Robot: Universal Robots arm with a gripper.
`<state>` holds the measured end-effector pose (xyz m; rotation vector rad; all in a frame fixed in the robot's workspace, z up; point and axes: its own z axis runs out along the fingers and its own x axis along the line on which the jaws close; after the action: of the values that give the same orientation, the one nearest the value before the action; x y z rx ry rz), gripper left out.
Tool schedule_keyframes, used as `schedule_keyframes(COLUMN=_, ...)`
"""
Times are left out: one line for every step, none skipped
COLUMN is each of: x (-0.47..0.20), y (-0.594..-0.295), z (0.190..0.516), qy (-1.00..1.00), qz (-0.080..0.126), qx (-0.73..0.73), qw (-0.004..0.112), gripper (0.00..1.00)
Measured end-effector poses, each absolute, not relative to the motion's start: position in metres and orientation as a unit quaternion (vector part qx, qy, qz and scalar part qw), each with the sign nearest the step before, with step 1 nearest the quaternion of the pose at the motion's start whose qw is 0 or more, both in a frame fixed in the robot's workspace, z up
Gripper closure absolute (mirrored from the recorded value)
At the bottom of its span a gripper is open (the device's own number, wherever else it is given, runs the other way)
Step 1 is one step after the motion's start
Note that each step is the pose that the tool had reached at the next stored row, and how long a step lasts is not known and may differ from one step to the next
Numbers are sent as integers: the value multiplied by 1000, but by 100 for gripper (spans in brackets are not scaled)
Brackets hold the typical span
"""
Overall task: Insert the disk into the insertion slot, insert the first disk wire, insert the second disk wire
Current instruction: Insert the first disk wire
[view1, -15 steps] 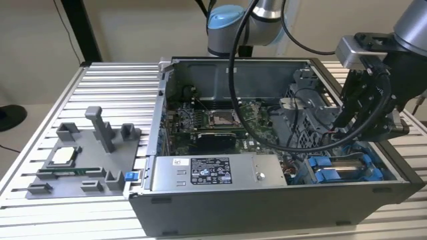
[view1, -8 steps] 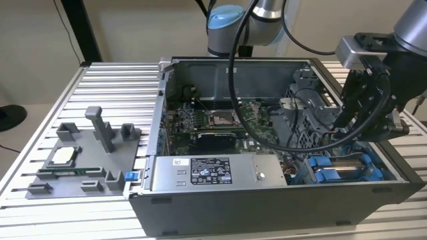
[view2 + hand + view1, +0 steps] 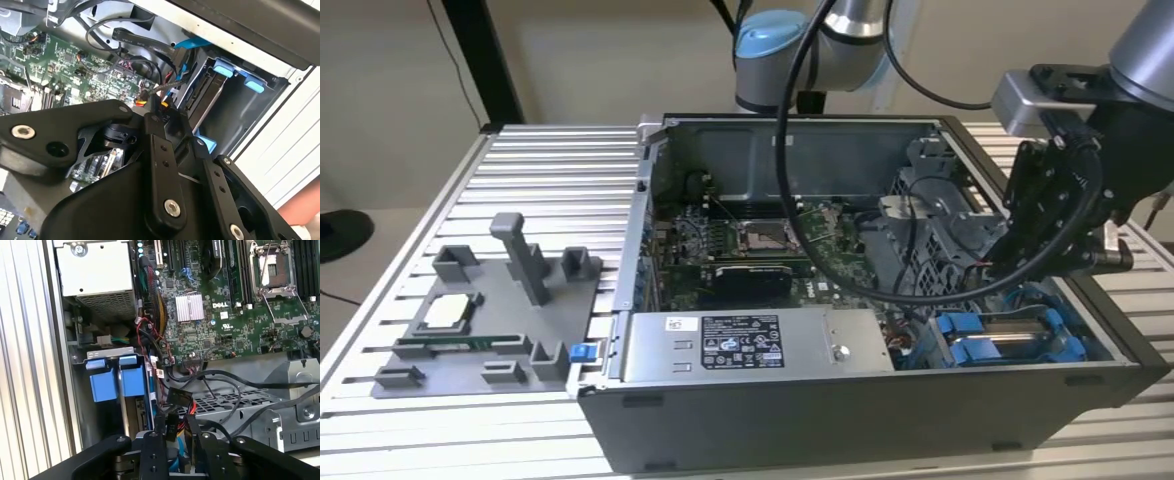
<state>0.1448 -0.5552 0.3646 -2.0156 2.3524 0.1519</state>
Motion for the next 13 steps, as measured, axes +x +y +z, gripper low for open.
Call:
schedule_keyframes(x=144, y=-555, z=365, qy=758, qz=49, qx=-650, qw=20, gripper=0)
schedule_keyframes(x=144, y=-555, z=365, qy=759, qz=49, qx=-649, qw=20, gripper=0)
schedule_keyframes(x=144, y=-555, z=365, qy=759, qz=49, qx=-649, qw=20, gripper=0)
schedule_keyframes(x=144, y=-555, z=365, qy=759, qz=49, qx=-649, qw=20, gripper=0)
schedule_keyframes(x=144, y=-555, z=365, qy=759, qz=49, qx=-649, qw=20, gripper=0)
schedule_keyframes(x=144, y=-555, z=365, qy=759, qz=49, qx=-649, qw=20, gripper=0)
schedule_keyframes(x=144, y=-555, z=365, qy=759, qz=49, qx=-649, qw=20, gripper=0)
schedule_keyframes(x=144, y=-555, z=365, qy=759, qz=49, qx=-649, qw=20, gripper=100)
schedule_keyframes(x=144, y=-555, z=365, qy=759, qz=49, qx=-649, qw=20, gripper=100)
schedule_keyframes(x=144, y=-555, z=365, qy=759, qz=49, qx=-649, qw=20, gripper=100)
schedule_keyframes(x=144, y=-555, z=365, qy=759, qz=49, qx=-649, qw=20, gripper=100)
schedule_keyframes(x=144, y=-555, z=365, qy=759, qz=49, qx=-649, qw=20, gripper=100)
schedule_keyframes(x=144, y=-555, z=365, qy=759, qz=49, qx=-649, qw=20, gripper=100)
